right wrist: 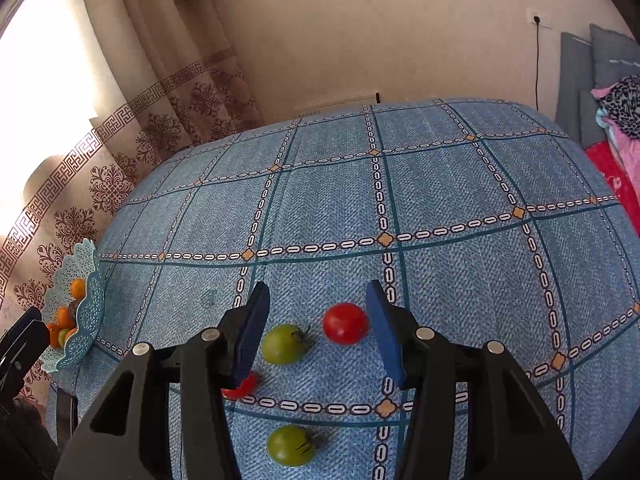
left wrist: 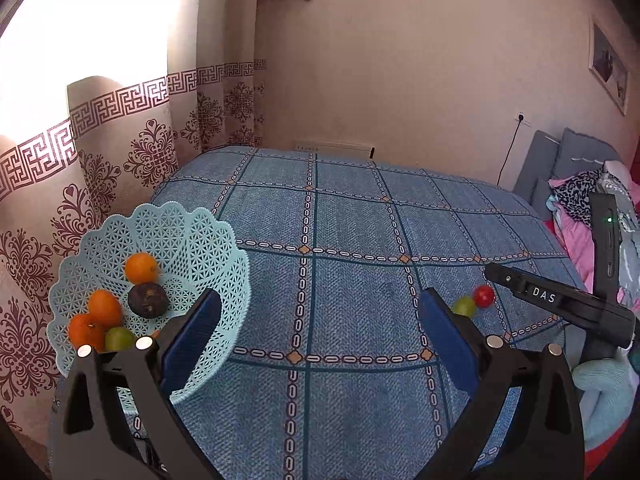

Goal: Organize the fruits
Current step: 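Lower the left tool onto a red tomato and close it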

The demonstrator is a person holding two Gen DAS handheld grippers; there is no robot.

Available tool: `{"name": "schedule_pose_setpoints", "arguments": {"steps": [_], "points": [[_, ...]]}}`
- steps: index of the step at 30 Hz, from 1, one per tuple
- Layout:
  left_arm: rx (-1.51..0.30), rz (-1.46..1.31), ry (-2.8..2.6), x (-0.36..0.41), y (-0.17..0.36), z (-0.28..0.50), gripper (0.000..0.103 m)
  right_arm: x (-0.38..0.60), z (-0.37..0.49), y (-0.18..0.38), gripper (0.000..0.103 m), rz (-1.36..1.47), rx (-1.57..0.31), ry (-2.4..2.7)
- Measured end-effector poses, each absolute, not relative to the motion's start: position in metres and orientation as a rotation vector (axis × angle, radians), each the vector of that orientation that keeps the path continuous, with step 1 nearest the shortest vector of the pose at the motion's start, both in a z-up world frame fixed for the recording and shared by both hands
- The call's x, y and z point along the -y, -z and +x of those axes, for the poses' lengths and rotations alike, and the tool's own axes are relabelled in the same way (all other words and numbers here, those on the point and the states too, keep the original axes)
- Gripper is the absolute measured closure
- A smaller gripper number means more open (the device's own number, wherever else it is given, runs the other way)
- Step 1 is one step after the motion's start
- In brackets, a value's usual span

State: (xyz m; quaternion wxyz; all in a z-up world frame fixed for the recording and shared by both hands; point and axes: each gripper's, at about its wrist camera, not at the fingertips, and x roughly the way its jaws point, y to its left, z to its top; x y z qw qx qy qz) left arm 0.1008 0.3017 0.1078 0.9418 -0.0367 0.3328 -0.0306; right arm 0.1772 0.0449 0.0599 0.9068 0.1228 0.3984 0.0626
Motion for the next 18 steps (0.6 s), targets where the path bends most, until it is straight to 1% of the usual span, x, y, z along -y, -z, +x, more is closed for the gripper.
{"name": "schedule_pose_setpoints", "arguments": {"steps": [10,18], "points": [[-0.723,0.068,0.125,-0.243,-0.08,0.11,0.003,-0.036,0.19,-0.04,0.052,0.261,-0.87,-0.111],[-0.736,0.147,0.179,-0.219,-0.06,0.111,0.003,-0.036,0.195,-0.029,0.052,0.254,-0.896,-0.114]]}}
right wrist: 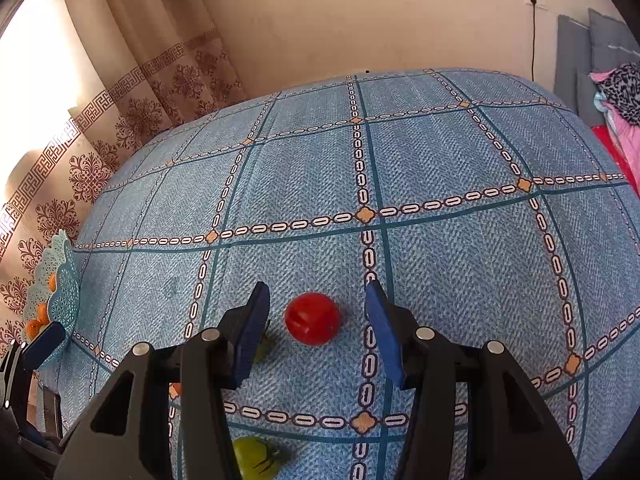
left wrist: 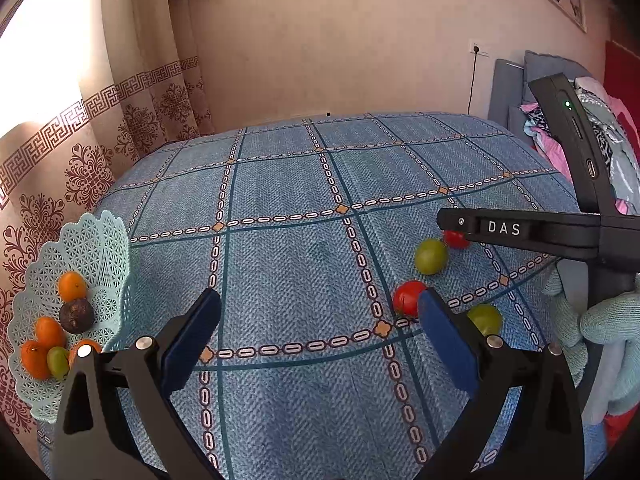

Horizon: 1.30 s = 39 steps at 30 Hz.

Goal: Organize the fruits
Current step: 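Lower the left tool onto a red tomato and close it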

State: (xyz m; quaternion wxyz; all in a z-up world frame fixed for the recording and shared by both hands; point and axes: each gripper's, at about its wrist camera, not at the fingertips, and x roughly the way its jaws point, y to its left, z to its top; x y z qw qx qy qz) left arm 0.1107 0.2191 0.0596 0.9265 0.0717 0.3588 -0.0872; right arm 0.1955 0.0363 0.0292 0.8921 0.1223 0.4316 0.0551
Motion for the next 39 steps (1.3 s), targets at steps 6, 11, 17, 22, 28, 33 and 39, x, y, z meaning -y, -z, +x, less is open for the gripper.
{"name": "schedule_pose_setpoints", "arguments": {"steps": [6,11,17,22,28,33,39], "points": [[-0.754,0.153,0.201,-0.214,-0.052,0.113,0.003,-0.038,0.198,-0.025,0.052,0.241,-0.906,-0.116],[-0.764,0.158,0.207,-0.212,-0.047,0.112,0.003,-0.041,0.199,-0.023,0.052,0.23,-0.911,-0.118],[-0.776,0.166,0.222,-0.209,-0.043,0.113,0.01,-0.04,0.195,-0.022,0.053,0.214,-0.913,-0.122],[-0.785,0.168,0.234,-0.207,-0.042,0.115,0.018,-0.039,0.19,-0.021,0.055,0.202,-0.917,-0.127],[-0.797,0.182,0.262,-0.202,-0.037,0.119,0.018,-0.04,0.188,-0.021,0.063,0.181,-0.917,-0.129],[-0.812,0.192,0.27,-0.197,-0.034,0.124,0.019,-0.043,0.187,-0.02,0.065,0.165,-0.912,-0.134],[-0.821,0.198,0.304,-0.191,-0.032,0.132,0.024,-0.042,0.189,-0.02,0.065,0.173,-0.908,-0.138]]}}
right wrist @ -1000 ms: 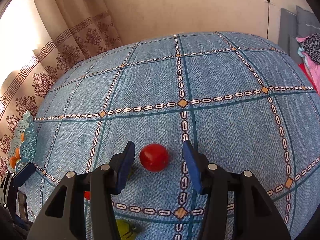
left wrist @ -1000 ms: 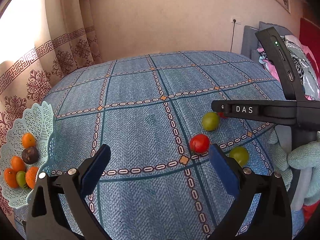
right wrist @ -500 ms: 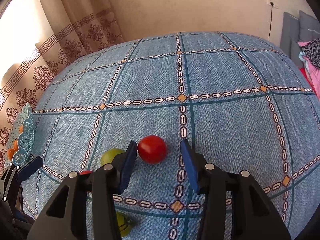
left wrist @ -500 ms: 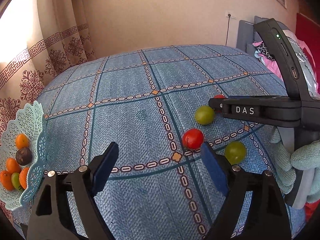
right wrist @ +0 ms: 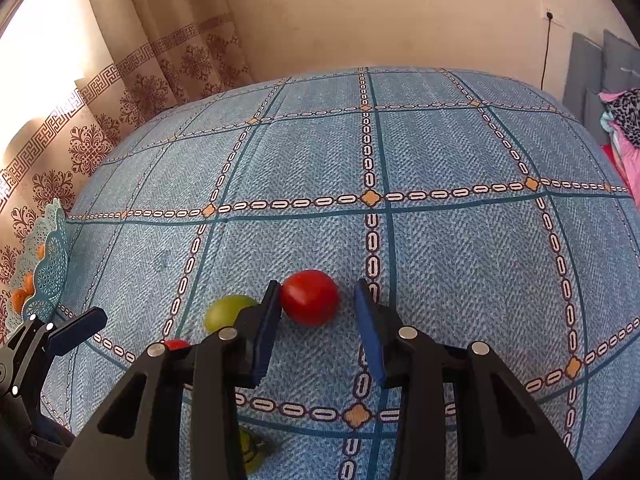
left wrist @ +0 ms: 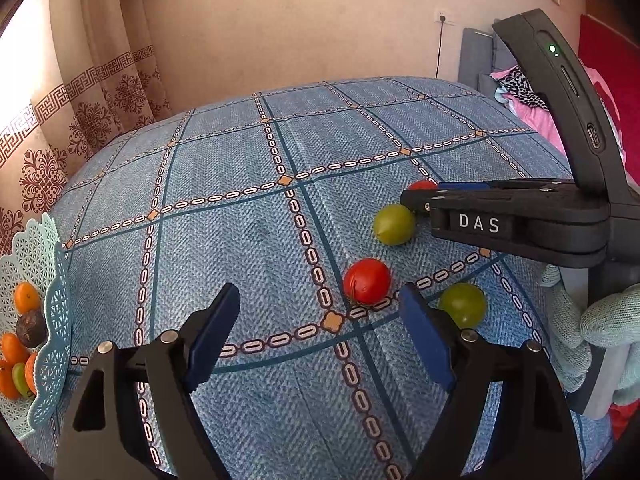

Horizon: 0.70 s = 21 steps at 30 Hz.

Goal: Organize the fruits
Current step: 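Lower the left tool onto a red tomato and close it, then grasp another red tomato with the right tool while the left tool holds its tomato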

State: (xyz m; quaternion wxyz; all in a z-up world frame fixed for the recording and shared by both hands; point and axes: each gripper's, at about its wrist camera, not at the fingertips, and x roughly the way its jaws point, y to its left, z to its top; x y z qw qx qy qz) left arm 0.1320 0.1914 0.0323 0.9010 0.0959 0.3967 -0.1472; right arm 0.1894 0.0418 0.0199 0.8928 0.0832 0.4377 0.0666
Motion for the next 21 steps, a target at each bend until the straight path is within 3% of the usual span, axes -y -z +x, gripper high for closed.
{"name": "schedule_pose_setpoints", "arguments": {"steps": [9,16,18,21], "points": [[-0.877,0.209,0.342,-0.178,-0.016,0.142,0.04,-0.041,0.19,-0.02,0.065,0.18,-0.899,-0.138],[-0.859,0.199,0.371,-0.168,-0.015,0.142,0.064,-0.043,0.19,-0.02,0.065,0.175,-0.887,-0.139],[-0.857,0.2,0.381,-0.168,-0.016,0.14,0.075,-0.042,0.19,-0.02,0.065,0.184,-0.882,-0.148],[-0.862,0.173,0.383,-0.172,-0.017,0.137,0.076,-0.043,0.188,-0.021,0.07,0.184,-0.873,-0.153]]}}
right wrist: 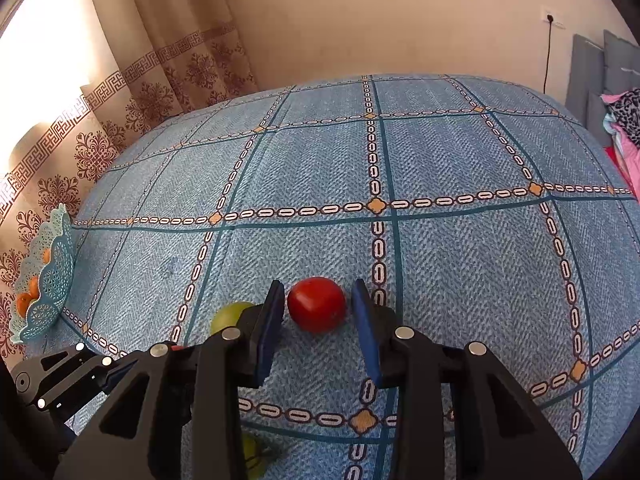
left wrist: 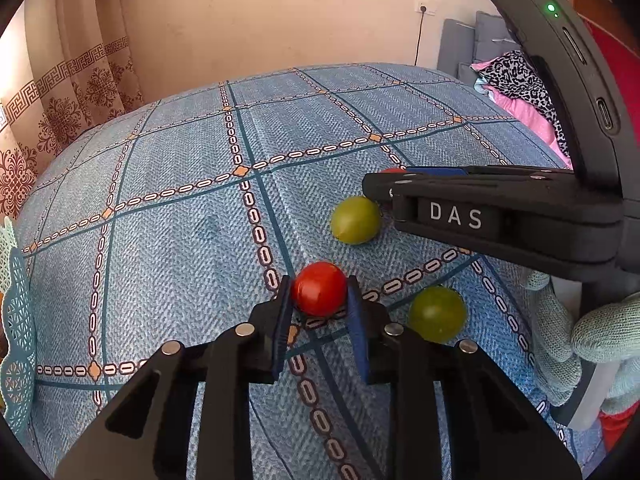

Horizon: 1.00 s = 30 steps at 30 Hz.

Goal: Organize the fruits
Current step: 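Grasp another red tomato with the right tool while the left tool holds its tomato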

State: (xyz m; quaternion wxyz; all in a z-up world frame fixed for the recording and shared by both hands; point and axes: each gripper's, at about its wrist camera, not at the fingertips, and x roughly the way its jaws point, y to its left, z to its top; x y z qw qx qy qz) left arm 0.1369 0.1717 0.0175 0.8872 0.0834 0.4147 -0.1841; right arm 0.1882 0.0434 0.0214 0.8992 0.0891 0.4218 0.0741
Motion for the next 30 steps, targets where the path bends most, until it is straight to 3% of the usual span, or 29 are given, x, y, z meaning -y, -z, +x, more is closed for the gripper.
{"name": "schedule_pose_setpoints", "arguments": {"steps": [30], "points": [[-0.799,0.07,0.209,-0.227,-0.04,0.128,0.076,-0.05,0.184,-0.017,0.073,0.142,-0.876,-0.151]]}}
